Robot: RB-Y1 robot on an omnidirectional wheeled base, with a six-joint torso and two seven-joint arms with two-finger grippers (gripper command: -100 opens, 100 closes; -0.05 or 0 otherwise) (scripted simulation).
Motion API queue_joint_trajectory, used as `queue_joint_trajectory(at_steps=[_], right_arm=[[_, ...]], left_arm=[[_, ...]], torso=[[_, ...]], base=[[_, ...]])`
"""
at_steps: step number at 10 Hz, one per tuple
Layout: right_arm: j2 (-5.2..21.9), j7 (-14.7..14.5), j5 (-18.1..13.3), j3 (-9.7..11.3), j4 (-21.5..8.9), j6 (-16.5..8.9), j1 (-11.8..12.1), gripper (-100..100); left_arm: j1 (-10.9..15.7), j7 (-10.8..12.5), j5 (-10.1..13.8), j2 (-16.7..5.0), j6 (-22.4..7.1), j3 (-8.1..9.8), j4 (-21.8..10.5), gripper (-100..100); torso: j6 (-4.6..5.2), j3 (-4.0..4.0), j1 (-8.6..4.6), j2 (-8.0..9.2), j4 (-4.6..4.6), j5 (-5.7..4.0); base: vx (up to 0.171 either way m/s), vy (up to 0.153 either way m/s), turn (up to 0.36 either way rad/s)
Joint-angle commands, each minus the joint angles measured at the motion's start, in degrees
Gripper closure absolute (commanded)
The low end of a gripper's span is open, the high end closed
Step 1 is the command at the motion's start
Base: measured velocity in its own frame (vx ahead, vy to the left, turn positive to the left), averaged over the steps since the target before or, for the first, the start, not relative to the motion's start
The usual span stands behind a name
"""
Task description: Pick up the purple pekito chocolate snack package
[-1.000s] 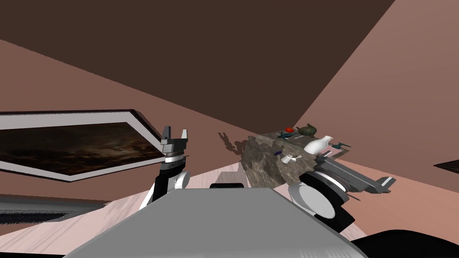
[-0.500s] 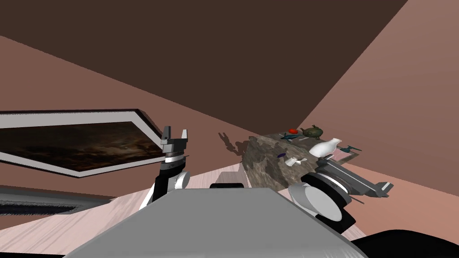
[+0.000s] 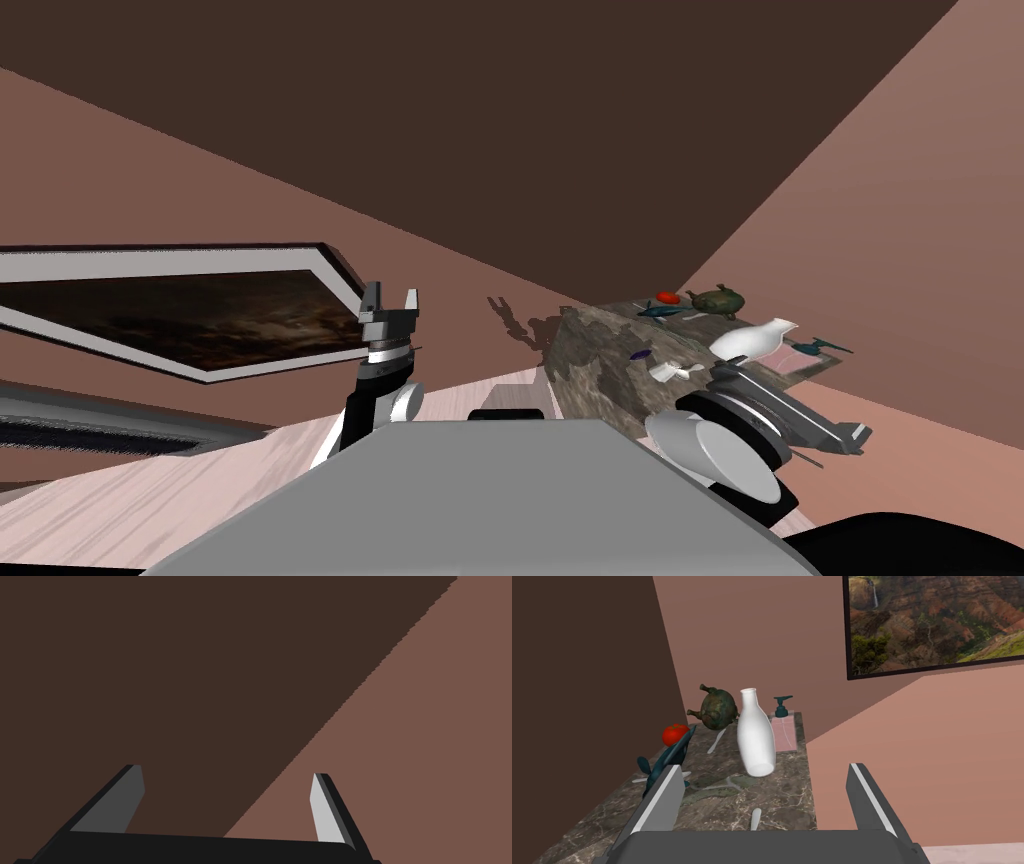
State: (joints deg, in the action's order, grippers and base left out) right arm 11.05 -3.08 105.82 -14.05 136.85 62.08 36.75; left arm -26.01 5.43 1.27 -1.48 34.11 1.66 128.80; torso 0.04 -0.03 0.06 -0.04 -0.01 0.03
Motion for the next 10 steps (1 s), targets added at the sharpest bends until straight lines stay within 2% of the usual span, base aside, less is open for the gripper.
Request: queue_joint_trajectory(at_steps=[1,3,4,7,8,10], right_arm=[[0.1,-0.4,2.9,-0.1,0.3,0.4,0.0,-100],[0.1,-0.4,5.6,-0.1,0.3,0.4,0.0,-100],[0.6,-0.3,7.7,-1.0,0.6,2.5,0.4,-100],[0.6,-0.3,12.6,-1.0,0.6,2.5,0.4,-100],[1.2,-0.2,14.5,-1.8,0.9,4.5,0.7,-100],[1.2,-0.2,18.4,-1.8,0.9,4.5,0.7,-100]], left_arm=[[0.0,0.0,0.0,0.0,0.0,0.00,0.0,0],[0.0,0.0,0.0,0.0,0.0,0.00,0.0,0],[0.0,0.0,0.0,0.0,0.0,0.00,0.0,0],[0.0,0.0,0.0,0.0,0.0,0.00,0.0,0],[0.0,0.0,0.0,0.0,0.0,0.00,0.0,0],[0.0,0.0,0.0,0.0,0.0,0.00,0.0,0]], torso=[[0.00,0.00,0.00,0.00,0.00,0.00],[0.00,0.05,-0.07,0.10,0.02,-0.02],[0.00,0.08,-0.09,0.13,0.03,-0.02],[0.01,0.02,-0.06,0.04,0.01,-0.01],[0.01,0.05,-0.07,0.09,0.02,-0.02],[0.00,0.00,-0.06,0.01,0.00,-0.01]], base=[[0.020,0.013,-0.032],[0.002,0.002,-0.006],[0.026,0.013,0.183],[0.023,0.007,0.032],[0.027,0.013,0.184],[0.029,0.003,0.057]])
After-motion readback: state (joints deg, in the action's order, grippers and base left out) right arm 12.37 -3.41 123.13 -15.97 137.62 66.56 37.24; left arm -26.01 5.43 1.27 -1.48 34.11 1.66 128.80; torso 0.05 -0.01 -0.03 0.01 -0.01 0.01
